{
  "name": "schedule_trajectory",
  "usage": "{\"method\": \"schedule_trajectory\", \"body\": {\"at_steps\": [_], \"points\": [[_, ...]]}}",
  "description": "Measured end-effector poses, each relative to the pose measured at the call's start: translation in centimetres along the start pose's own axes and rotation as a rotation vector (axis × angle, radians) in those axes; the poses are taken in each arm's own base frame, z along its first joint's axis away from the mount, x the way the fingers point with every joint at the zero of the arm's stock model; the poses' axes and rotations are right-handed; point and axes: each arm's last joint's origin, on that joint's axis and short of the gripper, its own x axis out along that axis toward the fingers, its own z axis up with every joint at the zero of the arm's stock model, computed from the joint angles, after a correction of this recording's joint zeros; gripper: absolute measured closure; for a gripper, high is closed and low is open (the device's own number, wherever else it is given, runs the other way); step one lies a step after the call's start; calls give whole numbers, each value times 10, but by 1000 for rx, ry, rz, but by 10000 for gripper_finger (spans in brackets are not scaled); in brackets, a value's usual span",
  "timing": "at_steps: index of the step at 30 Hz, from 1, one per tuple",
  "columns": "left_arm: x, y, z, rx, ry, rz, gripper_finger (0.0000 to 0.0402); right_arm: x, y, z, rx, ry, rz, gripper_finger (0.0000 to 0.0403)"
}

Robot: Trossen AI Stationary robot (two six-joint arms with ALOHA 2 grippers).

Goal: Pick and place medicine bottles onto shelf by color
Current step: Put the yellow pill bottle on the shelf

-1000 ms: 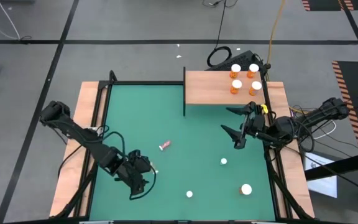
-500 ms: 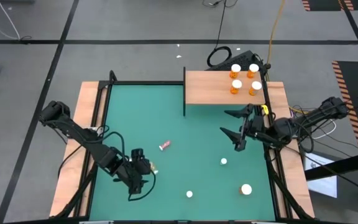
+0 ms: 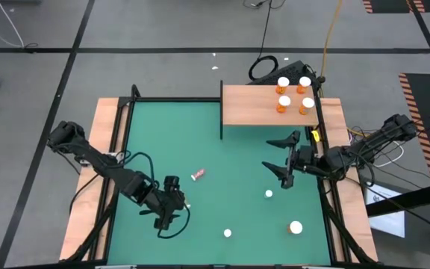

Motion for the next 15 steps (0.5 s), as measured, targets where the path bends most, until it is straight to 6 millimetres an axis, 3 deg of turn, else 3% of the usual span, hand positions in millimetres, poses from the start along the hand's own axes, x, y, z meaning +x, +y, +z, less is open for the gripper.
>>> {"method": "schedule_trajectory", "body": {"at_steps": [6, 15], "points": [[9, -1, 4, 37, -12, -18, 87, 2, 2, -4, -14, 16, 1, 67], [60, -6, -9, 149, 167, 17, 100, 3, 3, -5, -28, 20, 2, 67]]}}
